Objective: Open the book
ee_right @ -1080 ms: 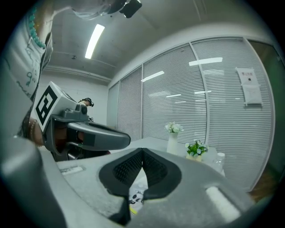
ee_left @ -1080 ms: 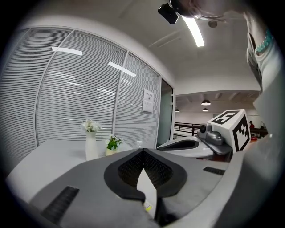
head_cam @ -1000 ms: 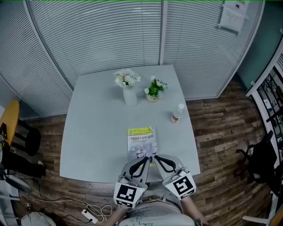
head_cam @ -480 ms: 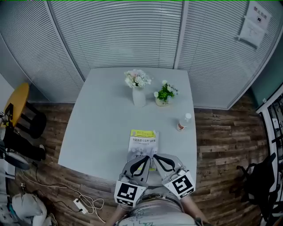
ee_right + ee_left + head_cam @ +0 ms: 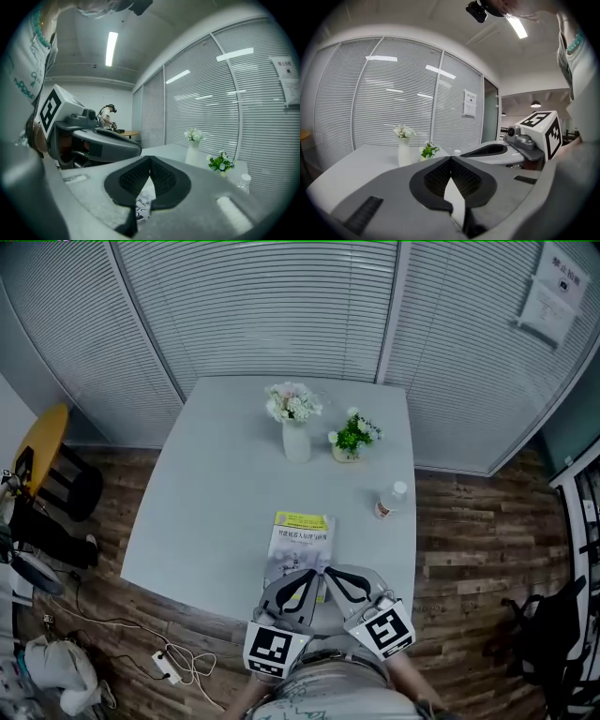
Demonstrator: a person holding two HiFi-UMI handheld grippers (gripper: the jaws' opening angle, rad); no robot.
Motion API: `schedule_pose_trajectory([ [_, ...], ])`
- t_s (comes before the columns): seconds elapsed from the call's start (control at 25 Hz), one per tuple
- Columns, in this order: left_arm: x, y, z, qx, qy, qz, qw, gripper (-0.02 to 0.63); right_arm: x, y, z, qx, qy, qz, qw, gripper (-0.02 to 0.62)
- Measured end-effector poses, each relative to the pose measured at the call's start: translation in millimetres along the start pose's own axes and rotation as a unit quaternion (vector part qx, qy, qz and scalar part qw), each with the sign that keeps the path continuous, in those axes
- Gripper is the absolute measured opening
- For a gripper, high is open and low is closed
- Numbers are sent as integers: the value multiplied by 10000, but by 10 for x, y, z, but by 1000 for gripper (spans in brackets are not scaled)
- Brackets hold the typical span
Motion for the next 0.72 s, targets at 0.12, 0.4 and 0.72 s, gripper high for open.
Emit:
schedule_pose_trajectory([
  [0.12, -22, -39, -38, -4, -66, 87, 9999, -2, -49, 34, -79, 26, 36, 37, 10000, 2],
  [0.4, 32, -168, 6, -90, -131, 16, 9999, -2, -178, 77, -132, 54, -57, -171, 9998, 2],
  [0.72, 147, -340, 45, 31, -18, -516, 9987, -2, -294, -14, -143, -42, -56, -670, 9977, 2],
])
Point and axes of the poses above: the fingertips, and each gripper's own axes: y backward along the fingers, x to its left, z out of its top, the point moved 7 cm from there along y, backward along the fingers, and after that the axes turned 6 degrees about -x, right-handed, at the moved point
